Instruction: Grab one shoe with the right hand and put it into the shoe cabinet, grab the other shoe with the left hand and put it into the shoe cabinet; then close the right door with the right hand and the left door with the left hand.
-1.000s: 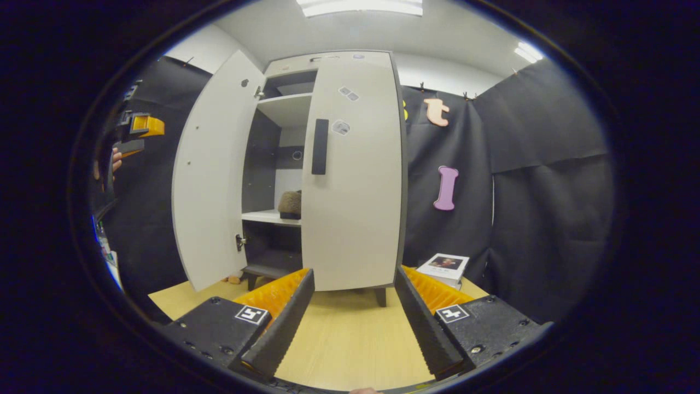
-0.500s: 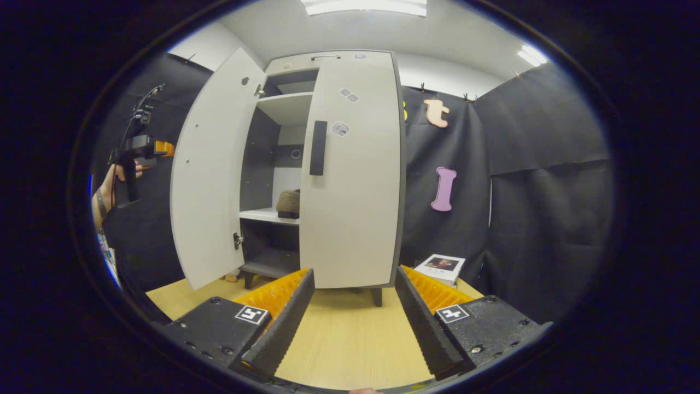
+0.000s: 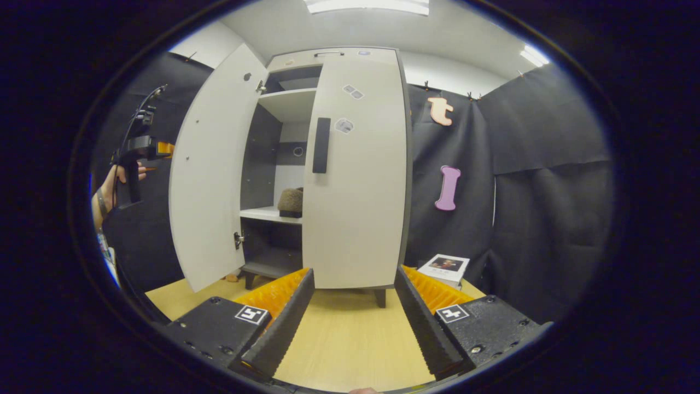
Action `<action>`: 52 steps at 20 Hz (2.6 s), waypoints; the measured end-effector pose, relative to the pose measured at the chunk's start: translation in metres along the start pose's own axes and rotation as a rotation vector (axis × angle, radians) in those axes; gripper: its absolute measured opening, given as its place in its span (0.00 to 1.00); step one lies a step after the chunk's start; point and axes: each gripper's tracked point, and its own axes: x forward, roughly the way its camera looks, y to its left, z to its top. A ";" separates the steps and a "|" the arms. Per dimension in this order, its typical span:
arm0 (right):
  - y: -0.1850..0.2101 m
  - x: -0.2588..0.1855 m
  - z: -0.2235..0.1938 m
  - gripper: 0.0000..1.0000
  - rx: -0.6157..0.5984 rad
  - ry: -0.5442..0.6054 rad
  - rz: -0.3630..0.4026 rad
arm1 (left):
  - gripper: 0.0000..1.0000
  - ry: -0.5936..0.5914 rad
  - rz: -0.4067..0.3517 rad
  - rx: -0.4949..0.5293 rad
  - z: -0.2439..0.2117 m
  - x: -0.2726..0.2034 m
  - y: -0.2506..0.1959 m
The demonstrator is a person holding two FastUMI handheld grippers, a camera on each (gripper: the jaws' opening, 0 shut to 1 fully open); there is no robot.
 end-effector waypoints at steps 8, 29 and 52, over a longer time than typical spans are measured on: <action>-0.012 0.000 -0.003 0.97 -0.008 0.009 -0.016 | 0.93 0.025 -0.092 -0.001 -0.008 -0.008 -0.061; -0.059 -0.017 0.003 0.96 0.043 0.000 -0.125 | 0.94 0.026 -0.244 -0.045 -0.016 -0.019 -0.155; -0.039 -0.034 -0.029 0.97 0.046 0.067 -0.067 | 0.95 0.251 -0.268 0.098 -0.205 -0.219 -0.179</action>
